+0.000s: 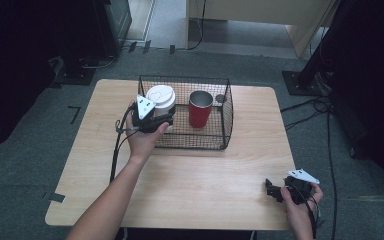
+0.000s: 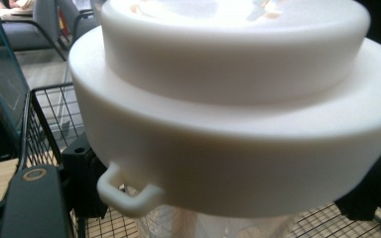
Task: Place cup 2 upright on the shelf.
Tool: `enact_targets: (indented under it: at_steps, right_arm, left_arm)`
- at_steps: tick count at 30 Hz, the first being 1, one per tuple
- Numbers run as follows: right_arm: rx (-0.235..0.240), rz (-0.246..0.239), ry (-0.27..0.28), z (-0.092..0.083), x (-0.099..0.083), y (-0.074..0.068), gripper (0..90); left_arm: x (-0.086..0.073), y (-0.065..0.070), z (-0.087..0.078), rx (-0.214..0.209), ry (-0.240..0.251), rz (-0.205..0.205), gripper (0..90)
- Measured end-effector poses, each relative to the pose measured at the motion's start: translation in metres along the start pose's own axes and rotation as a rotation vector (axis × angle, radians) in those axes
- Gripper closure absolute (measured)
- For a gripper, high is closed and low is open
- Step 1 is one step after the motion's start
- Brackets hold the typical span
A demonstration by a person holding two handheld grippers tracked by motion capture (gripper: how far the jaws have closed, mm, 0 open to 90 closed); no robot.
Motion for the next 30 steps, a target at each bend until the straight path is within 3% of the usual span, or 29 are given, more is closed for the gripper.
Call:
enact_targets:
  at_steps: [5, 11, 22, 30]
  right_arm:
    - [0.0, 0.0, 0.0, 0.0, 0.0, 0.0, 0.0]
    - [0.001, -0.003, 0.001, 0.0, 0.0, 0.0, 0.0]
    - [0.002, -0.005, 0.001, 0.0, 0.0, 0.0, 0.0]
    - [0.002, -0.005, 0.001, 0.0, 0.0, 0.0, 0.0]
  left_arm:
    - [-0.009, -0.003, 0.005, 0.013, -0.024, -0.008, 16.7]
    - [-0.017, -0.001, 0.009, 0.017, -0.05, 0.015, 16.8]
    - [-0.027, 0.003, 0.013, 0.019, -0.087, -0.022, 16.6]
    - [-0.034, 0.005, 0.012, 0.039, -0.106, 0.012, 16.6]
Point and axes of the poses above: each handheld gripper's, and its own axes: z roughly forward along the jaws, x roughly out of its top, y roughly to its right, the point moved 7 cm from there along z, roughly forward along the jaws, and after that the axes turned 1 degree about -y, right-handed, at the moved point
